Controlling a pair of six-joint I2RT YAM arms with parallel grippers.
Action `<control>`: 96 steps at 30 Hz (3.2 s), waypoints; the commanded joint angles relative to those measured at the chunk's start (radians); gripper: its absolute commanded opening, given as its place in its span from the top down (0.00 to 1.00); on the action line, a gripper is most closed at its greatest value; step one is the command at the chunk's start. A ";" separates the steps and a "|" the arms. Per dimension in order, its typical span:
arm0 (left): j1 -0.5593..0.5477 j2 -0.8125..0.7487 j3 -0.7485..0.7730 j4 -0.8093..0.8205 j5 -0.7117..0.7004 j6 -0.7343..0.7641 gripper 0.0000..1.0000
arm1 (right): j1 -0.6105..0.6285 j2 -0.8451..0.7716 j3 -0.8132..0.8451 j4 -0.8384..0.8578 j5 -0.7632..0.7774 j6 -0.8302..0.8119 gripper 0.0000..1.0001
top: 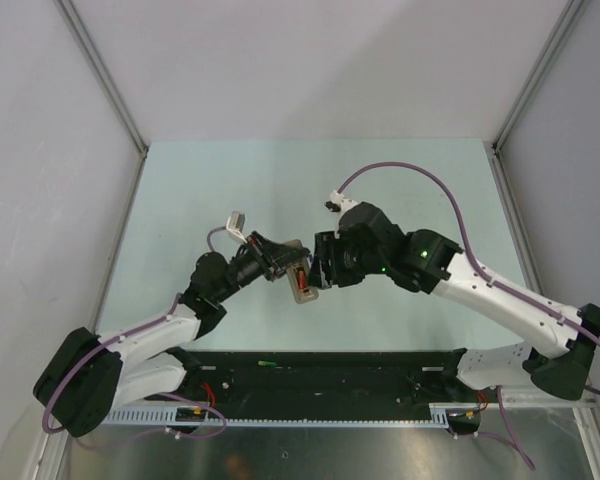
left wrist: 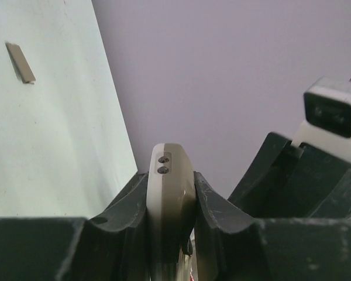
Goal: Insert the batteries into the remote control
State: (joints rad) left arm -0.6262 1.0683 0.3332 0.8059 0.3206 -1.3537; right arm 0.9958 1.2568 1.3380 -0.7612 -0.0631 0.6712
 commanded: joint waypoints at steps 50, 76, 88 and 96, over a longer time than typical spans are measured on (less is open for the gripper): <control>-0.010 0.022 0.056 0.049 -0.034 0.008 1.00 | 0.086 0.276 0.256 -0.171 0.126 -0.041 0.81; -0.033 -0.004 0.073 0.052 -0.023 -0.019 1.00 | 0.075 0.260 0.248 -0.127 0.072 -0.022 1.00; -0.067 -0.087 0.040 0.049 -0.173 -0.028 1.00 | 0.056 0.222 0.170 -0.033 0.083 0.077 1.00; -0.081 -0.081 0.070 0.050 -0.160 -0.053 1.00 | 0.066 0.227 0.158 0.017 0.071 0.074 1.00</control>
State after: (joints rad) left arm -0.6731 1.0138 0.3489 0.7288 0.1371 -1.3350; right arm 1.0515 1.4712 1.5078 -0.8658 0.0208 0.7280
